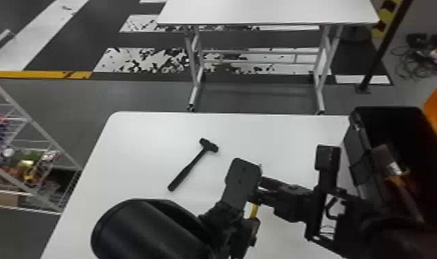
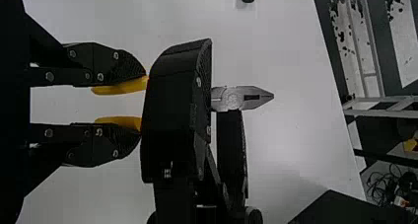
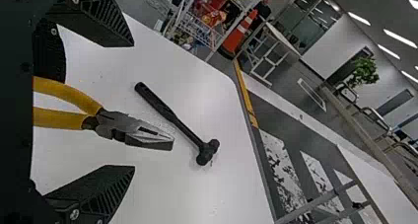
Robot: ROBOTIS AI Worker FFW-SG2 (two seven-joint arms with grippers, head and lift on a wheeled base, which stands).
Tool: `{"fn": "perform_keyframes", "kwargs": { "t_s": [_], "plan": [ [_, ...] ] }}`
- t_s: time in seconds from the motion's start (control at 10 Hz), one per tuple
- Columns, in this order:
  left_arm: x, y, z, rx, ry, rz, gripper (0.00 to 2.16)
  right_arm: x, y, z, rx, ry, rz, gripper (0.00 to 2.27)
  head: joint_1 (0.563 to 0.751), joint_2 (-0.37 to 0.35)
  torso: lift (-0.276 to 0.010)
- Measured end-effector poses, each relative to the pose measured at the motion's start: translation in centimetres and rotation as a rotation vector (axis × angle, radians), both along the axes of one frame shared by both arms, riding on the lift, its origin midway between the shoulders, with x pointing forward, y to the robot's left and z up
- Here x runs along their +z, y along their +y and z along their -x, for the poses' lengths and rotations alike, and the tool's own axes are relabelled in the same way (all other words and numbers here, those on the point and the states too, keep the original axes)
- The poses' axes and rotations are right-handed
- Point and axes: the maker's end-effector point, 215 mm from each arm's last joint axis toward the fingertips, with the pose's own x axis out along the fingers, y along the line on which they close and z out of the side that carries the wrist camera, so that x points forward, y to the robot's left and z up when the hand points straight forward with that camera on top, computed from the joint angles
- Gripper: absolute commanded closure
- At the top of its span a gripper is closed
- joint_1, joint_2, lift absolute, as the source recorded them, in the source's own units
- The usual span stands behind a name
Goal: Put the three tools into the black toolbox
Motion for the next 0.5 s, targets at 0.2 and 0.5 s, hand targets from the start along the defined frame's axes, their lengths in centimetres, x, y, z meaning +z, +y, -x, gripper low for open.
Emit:
{"fn": "perform_keyframes", "kwargs": {
  "t_s": [0.2,0.5],
  "plan": [
    [0.04,-0.56,0.21,-0.009,-0.001,-0.002,1.61,-0.09,0.06,0.36,0.008,0.01,-0.003,2.25,0.695,0.082,-0.051],
    [-0.29,-0.36,0.37,-0.004,0.004,-0.011,1.61,0.11,-0.28,0.92,0.015,0.015,0.024,2.25,0.695,0.078,-0.051]
  ]
}}
